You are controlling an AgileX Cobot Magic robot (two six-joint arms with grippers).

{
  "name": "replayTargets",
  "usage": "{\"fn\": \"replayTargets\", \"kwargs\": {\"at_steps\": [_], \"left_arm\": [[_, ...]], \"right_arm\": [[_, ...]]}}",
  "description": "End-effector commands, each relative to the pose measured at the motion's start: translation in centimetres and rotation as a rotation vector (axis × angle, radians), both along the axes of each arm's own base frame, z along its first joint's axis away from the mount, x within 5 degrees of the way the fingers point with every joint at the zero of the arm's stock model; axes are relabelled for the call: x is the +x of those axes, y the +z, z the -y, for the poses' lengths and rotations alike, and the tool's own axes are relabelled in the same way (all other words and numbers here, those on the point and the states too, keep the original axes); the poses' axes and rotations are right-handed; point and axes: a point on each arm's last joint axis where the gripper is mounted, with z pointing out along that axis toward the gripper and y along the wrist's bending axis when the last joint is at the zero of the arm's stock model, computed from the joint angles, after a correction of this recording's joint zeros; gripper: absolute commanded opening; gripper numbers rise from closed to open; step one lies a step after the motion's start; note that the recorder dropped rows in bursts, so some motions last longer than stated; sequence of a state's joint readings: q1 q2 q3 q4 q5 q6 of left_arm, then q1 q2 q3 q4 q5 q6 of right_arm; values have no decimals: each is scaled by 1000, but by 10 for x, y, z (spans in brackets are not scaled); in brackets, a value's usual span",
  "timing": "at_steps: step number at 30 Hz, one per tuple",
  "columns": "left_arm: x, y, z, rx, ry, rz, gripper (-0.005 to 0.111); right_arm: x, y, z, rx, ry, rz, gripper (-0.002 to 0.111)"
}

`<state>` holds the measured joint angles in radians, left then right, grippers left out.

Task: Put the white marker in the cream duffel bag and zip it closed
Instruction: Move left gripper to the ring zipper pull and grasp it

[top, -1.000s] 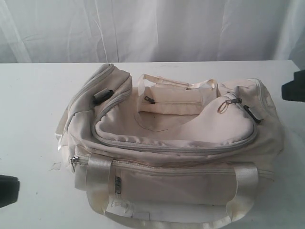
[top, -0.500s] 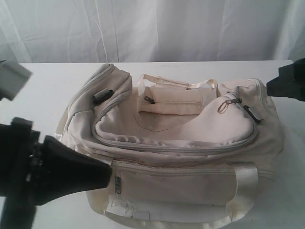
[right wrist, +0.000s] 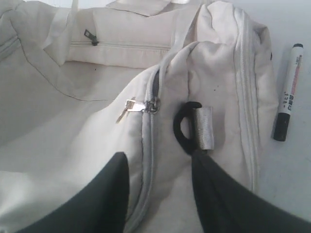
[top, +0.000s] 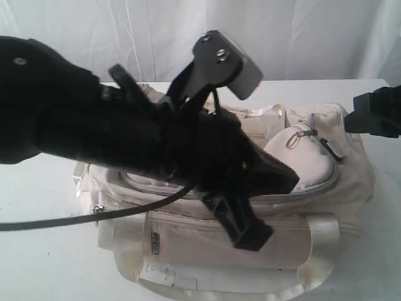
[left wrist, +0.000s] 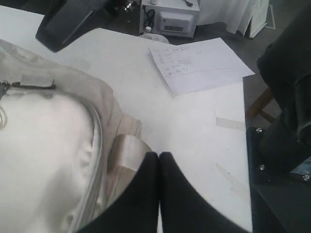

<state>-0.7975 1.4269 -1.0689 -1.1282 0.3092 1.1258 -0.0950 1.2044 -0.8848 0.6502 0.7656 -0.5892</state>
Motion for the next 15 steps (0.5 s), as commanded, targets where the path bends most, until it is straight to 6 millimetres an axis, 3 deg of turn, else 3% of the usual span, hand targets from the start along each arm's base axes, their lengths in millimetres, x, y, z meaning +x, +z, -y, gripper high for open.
{"fn": "replayTargets", "kwargs": {"at_steps": [1, 2, 4, 7, 10, 15], "left_arm": [[16, 7, 25, -23, -42, 25, 22], [21, 9, 30, -28, -34, 32, 39], [30, 9, 34, -38, 19, 33, 55], [42, 7, 41, -32, 50, 77, 58], [51, 0, 50, -19, 44, 82, 58], [65, -15, 63, 10, 55, 90, 58]], "right_arm": [[16, -17, 6, -39, -14, -28, 40], [23, -23, 8, -62, -16, -23, 40], [31, -30, 13, -86, -42, -17, 45], [41, -43, 20, -83, -82, -46, 60], [49, -50, 22, -79, -97, -53, 61], [63, -41, 21, -51, -78, -28, 61]]}}
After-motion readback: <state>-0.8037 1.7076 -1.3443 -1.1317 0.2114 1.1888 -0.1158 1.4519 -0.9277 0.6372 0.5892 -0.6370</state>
